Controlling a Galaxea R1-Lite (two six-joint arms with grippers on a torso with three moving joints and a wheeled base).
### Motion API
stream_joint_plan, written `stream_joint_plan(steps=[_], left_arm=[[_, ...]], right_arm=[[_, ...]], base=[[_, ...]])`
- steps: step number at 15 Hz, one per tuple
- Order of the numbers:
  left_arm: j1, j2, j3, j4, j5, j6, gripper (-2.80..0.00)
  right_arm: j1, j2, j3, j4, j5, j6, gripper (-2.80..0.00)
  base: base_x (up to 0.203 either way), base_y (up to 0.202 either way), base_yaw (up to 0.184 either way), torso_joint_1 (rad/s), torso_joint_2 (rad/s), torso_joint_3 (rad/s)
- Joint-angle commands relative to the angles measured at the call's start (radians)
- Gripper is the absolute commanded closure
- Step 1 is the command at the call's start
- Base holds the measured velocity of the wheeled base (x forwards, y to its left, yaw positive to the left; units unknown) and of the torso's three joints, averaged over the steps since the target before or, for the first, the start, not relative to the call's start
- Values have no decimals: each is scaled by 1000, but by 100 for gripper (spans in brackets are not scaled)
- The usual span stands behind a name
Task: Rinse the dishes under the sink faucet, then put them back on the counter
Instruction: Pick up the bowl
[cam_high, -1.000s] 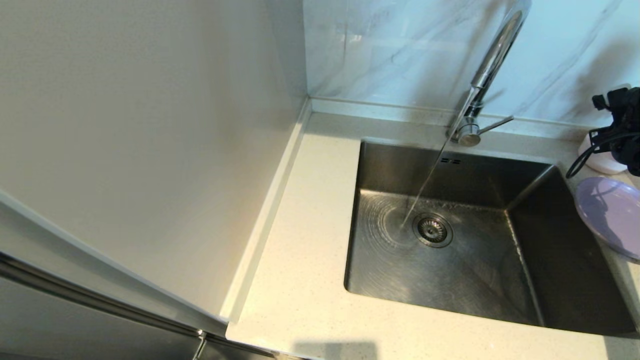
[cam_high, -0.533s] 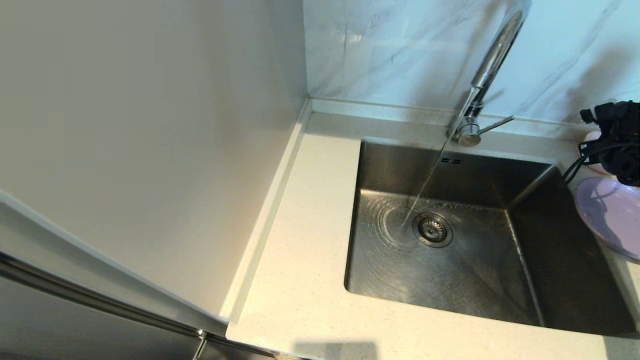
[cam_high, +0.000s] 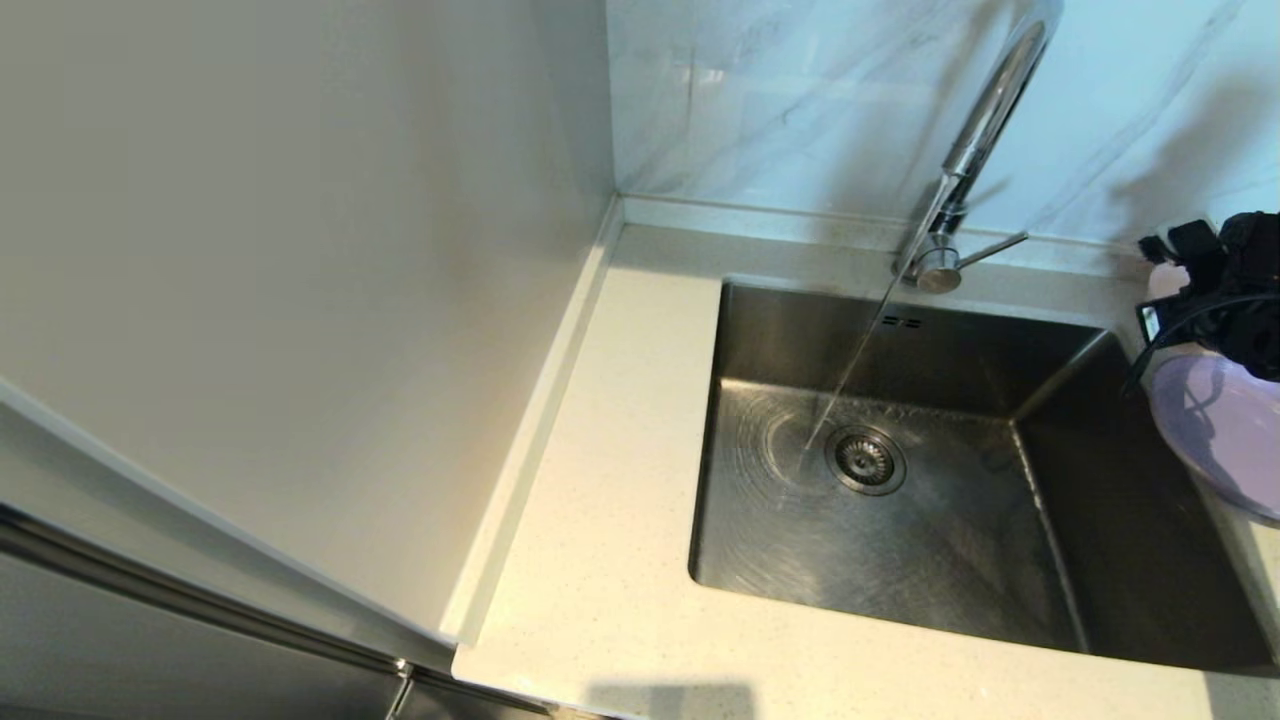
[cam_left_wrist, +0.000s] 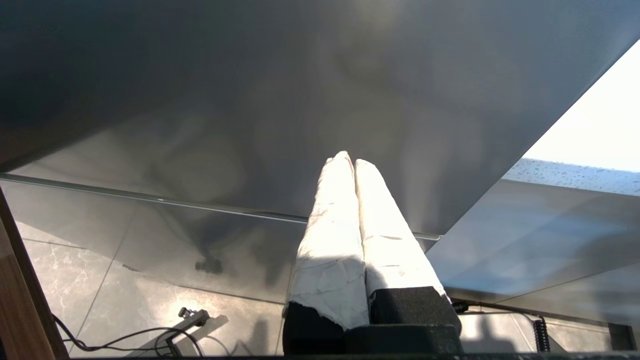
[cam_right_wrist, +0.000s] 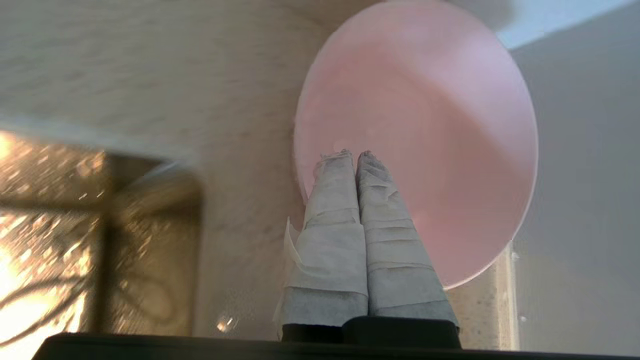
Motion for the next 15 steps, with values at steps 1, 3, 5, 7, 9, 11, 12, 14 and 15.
stream_joint_plan(steps=[1,3,5,7,9,11,12,14,15], left_arm=[[0,0,0,0,-1,0,0],[0,0,0,0,0,0,0],[0,0,0,0,1,0,0],[0,0,0,0,0,0,0],[0,0,0,0,-1,0,0],[0,0,0,0,1,0,0],[0,0,0,0,1,0,0],[0,0,0,0,1,0,0],[0,0,0,0,1,0,0]], right_arm=[[9,-56,57,-3,37,-19,0],[21,-81,73,-5,46,-17,0],[31,-96,74,-8,48,-15,0],[37,-103,75,-11,81,-21,0],[44,-114,74,-11,88,-23,0],[52,-122,74,-11,88,-22,0],[56,-125,68,-11,86,-20,0],[60,-149,33,-2,85,0,0],[57,-171,13,55,88,1,0]], base=[[0,0,0,0,0,0],[0,0,0,0,0,0],[0,0,0,0,0,0],[0,0,0,0,0,0],[0,0,0,0,0,0],[0,0,0,0,0,0],[0,0,0,0,0,0],[0,0,0,0,0,0],[0,0,0,0,0,0]])
